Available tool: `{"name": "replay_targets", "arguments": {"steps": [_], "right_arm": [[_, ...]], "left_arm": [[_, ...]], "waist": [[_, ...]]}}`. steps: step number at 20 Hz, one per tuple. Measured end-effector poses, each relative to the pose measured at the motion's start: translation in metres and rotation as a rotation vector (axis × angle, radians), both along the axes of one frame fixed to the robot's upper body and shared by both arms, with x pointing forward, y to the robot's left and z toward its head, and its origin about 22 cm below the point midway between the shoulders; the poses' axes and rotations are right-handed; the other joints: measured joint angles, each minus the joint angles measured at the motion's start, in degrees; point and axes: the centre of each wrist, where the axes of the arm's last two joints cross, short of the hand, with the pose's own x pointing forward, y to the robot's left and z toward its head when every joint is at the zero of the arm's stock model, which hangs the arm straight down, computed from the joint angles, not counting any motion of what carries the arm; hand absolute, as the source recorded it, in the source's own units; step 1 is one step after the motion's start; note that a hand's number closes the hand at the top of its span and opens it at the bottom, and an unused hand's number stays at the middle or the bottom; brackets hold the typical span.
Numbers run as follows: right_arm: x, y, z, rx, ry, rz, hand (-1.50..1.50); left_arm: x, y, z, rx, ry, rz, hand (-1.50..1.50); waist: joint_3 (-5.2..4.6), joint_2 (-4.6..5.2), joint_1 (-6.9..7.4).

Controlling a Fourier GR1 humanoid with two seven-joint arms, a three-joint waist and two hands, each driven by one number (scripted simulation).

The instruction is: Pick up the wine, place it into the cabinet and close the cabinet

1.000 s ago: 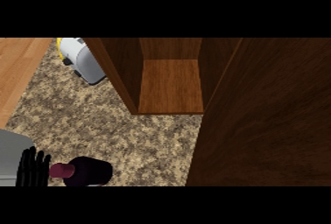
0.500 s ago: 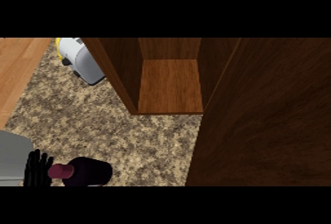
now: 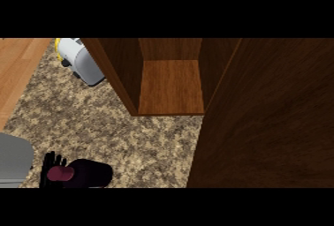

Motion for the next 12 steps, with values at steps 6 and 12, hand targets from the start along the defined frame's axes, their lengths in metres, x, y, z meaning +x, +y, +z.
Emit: {"name": "replay_targets", "arguments": {"steps": [6,12], "right_arm": [[-0.002,0.0,-0.003,-0.008,-0.01,-0.006,-1.5],[0.001,-0.002,0.001,-0.031,-0.016,-0.02,-1.5]], "left_arm": [[0.003,-0.001,-0.024,-0.07,-0.007,-0.041,-1.5],[0.006,-0.007,-0.04,-0.088,-0.016,-0.061,-1.5]], "waist": [[0.03,0.04,0.02],[0.02,0.08,0.15]]}}
